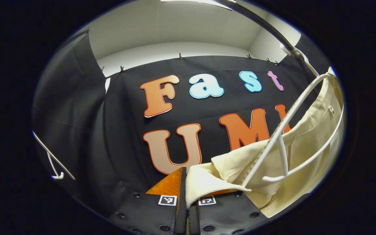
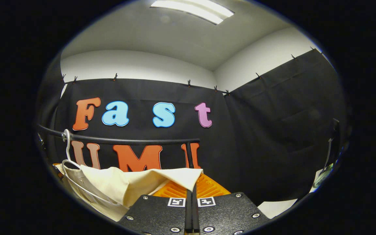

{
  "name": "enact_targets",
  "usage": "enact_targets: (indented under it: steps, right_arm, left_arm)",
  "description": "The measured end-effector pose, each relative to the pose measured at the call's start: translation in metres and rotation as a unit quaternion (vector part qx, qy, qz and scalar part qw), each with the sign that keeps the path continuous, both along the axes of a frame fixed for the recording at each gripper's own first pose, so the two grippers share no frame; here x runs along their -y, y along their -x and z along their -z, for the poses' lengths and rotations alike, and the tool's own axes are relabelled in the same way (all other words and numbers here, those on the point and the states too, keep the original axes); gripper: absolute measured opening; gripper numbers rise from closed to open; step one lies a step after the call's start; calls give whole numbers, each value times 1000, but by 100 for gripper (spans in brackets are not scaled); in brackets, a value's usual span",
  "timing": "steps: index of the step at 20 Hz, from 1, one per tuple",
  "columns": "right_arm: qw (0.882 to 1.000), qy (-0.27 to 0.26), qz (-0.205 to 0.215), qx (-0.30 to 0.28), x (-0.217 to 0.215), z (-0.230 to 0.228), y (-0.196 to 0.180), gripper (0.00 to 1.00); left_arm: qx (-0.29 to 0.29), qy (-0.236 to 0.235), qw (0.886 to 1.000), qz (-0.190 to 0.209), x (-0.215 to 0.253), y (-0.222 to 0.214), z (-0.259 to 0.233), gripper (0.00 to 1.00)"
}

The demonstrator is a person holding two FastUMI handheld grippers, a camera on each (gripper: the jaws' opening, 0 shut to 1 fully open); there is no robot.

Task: Grasp the clothes on the hanger with both hands and then place them into the laundry hamper below.

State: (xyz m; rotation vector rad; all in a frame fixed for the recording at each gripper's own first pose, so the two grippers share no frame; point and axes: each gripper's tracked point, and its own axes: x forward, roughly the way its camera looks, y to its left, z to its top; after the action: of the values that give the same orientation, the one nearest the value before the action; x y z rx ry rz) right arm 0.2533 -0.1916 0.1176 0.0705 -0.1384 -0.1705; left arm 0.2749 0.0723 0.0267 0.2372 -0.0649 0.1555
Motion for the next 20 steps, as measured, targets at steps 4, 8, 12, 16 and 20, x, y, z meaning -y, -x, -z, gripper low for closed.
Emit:
enact_targets:
  steps: [4,8,12,16,20]
  right_arm:
    - [999,-3,-3,-36,-2,47,-16,0]
    - [996,-4,-8,-87,-7,107,-21,0]
    - [991,-17,-25,-133,-21,162,-2,0]
    - [985,-4,-45,-168,-45,205,33,0]
    - [978,17,-79,-193,-85,228,69,0]
  left_arm:
    - [-24,6,1000,-6,-6,-2,33,12]
    - [-57,13,998,-14,-14,6,69,12]
    - [-91,22,995,-16,-17,30,104,12]
    - [-107,2,994,-12,-16,66,117,12]
    - [-135,18,991,-1,-9,102,130,12]
